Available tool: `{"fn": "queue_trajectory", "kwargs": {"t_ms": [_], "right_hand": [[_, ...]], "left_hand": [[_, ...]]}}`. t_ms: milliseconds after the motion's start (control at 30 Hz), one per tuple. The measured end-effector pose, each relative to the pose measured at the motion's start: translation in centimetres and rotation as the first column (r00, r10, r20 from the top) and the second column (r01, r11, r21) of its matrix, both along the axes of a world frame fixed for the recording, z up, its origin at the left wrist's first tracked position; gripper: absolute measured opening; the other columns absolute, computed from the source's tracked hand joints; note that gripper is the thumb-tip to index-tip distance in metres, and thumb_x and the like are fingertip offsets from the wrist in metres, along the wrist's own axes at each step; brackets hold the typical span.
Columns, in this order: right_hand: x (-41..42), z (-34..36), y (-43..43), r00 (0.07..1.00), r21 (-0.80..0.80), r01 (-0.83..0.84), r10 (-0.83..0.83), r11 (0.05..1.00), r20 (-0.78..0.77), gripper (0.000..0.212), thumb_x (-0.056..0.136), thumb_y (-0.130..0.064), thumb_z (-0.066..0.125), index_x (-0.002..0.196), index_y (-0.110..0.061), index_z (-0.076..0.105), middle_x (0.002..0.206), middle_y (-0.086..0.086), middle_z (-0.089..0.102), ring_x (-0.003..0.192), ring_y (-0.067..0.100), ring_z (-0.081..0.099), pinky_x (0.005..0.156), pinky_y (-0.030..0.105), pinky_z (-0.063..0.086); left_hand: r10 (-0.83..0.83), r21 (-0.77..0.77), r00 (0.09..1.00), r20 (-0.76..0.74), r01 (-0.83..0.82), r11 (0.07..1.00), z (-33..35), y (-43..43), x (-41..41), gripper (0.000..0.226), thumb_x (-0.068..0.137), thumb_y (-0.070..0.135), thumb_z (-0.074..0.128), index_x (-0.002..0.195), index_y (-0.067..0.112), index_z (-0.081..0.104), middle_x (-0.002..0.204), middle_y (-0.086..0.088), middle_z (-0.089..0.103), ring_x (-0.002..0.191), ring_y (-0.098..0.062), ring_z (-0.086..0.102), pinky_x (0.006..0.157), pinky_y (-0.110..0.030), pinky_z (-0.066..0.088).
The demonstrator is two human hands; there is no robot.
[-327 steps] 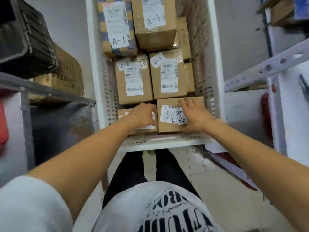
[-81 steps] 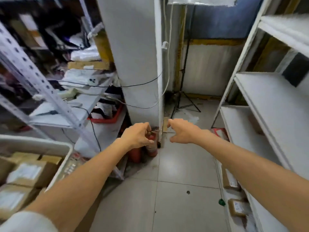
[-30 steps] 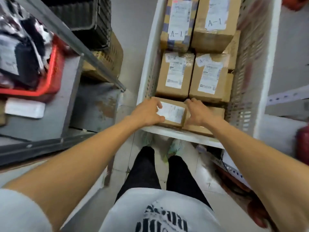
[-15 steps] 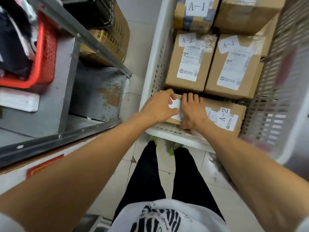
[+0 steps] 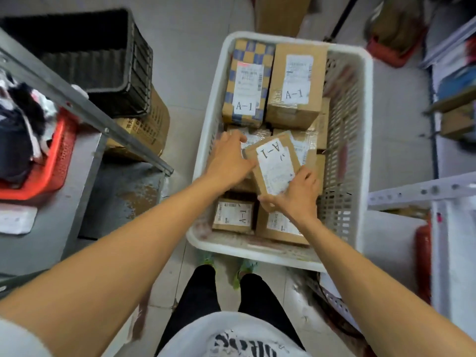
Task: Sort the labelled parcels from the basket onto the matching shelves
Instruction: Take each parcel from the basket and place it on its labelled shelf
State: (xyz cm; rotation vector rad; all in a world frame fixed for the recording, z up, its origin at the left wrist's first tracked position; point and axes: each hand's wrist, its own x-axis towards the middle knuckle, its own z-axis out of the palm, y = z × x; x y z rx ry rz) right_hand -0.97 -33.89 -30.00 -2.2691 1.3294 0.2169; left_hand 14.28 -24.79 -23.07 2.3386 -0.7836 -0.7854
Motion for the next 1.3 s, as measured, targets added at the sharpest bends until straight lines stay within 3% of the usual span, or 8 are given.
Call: {"fn": "queue_trajectory", "kwargs": {"t_ms": [100,167,333,467,567,900,1167,1300], "right_hand": [[1.0,-1.8,-0.6,0.947,0.318,0.292,-0.319,0.902,0.035,0.113,0.061,-0.035,0.090,0.141,-0.004,0.017,0.144,0.019,0.029,0.135,0.037,0.023,0.109,0.048,0.031],[0.7,-2.9,-1.4,0.896,0.438,0.352,-0.433,0.827,0.098,0.110,0.057,-0.029,0.092,0.138,-0.008,0.020,0.140,0.016,0.040,0.132,0.034,0.035,0.107,0.050,0.035],[-0.7,-4.1,-3.0,0.832,0.632,0.305,-0.523,0.713,0.188,0.124,0.047,-0.052,0.088,0.147,-0.023,0.020,0.140,0.002,0.051,0.125,0.024,0.051,0.106,0.048,0.042],[0.0,-3.7,-3.7,0.891,0.594,0.189,-0.391,0.782,0.232,0.085,0.067,-0.024,0.086,0.138,-0.016,0.039,0.129,0.002,0.061,0.117,0.022,0.058,0.101,0.049,0.047],[0.3,-3.3,-3.1,0.883,0.544,0.229,-0.408,0.807,0.234,0.063,0.076,-0.011,0.079,0.131,-0.012,0.048,0.126,0.006,0.063,0.115,0.024,0.059,0.099,0.048,0.048],[0.0,-1.4,-0.6,0.827,0.546,0.258,-0.474,0.797,0.301,0.059,0.072,0.001,0.078,0.127,-0.010,0.057,0.117,0.008,0.067,0.100,0.021,0.064,0.087,0.045,0.056],[1.6,6.7,-2.6,0.738,0.526,0.190,-0.474,0.829,0.481,0.060,0.072,0.005,0.076,0.126,-0.010,0.055,0.107,0.001,0.068,0.089,0.011,0.066,0.067,0.024,0.057],[2.6,13.6,-3.6,0.649,0.455,0.127,-0.421,0.881,0.634,0.046,0.074,0.009,0.072,0.108,-0.018,0.056,0.099,-0.007,0.066,0.091,0.005,0.064,0.066,0.017,0.055]], "left_hand": [[-0.051,0.098,0.995,-0.087,0.059,0.993,-1.0,-0.2,-0.6,0.051,0.082,0.025,0.067,0.128,0.014,0.047,0.127,-0.005,0.048,0.114,-0.021,0.048,0.088,-0.028,0.039],[-0.068,0.147,0.990,-0.121,0.086,0.985,-2.0,0.2,-0.7,0.049,0.083,0.020,0.067,0.128,0.014,0.047,0.127,-0.005,0.049,0.111,-0.019,0.049,0.087,-0.027,0.040],[0.014,0.193,0.983,-0.183,0.021,0.981,-3.4,1.8,-0.1,0.041,0.084,0.017,0.062,0.123,0.016,0.051,0.114,-0.001,0.054,0.101,-0.015,0.052,0.087,-0.028,0.044],[0.065,0.227,0.979,-0.194,-0.020,0.974,-3.5,3.0,-0.2,0.033,0.087,0.018,0.058,0.120,0.017,0.052,0.107,0.000,0.055,0.100,-0.018,0.055,0.088,-0.033,0.048],[0.066,0.239,0.977,-0.203,-0.016,0.971,-3.0,3.2,-0.3,0.032,0.087,0.017,0.059,0.118,0.017,0.053,0.104,0.000,0.055,0.100,-0.019,0.055,0.089,-0.036,0.050],[0.048,0.214,0.960,-0.275,0.013,0.977,-1.5,2.5,-1.6,0.048,0.085,0.023,0.068,0.125,0.013,0.045,0.085,0.009,0.047,0.089,-0.014,0.051,0.070,-0.025,0.043],[0.046,0.132,0.976,-0.214,-0.018,0.991,4.4,1.0,0.4,0.065,0.083,0.037,0.071,0.134,0.010,0.041,0.129,-0.007,0.052,0.115,-0.023,0.052,0.093,-0.036,0.046],[-0.013,-0.037,0.962,-0.273,0.003,0.999,8.8,-0.1,2.0,0.069,0.079,0.036,0.075,0.134,0.012,0.042,0.124,-0.004,0.056,0.113,-0.021,0.055,0.091,-0.032,0.047]]}}
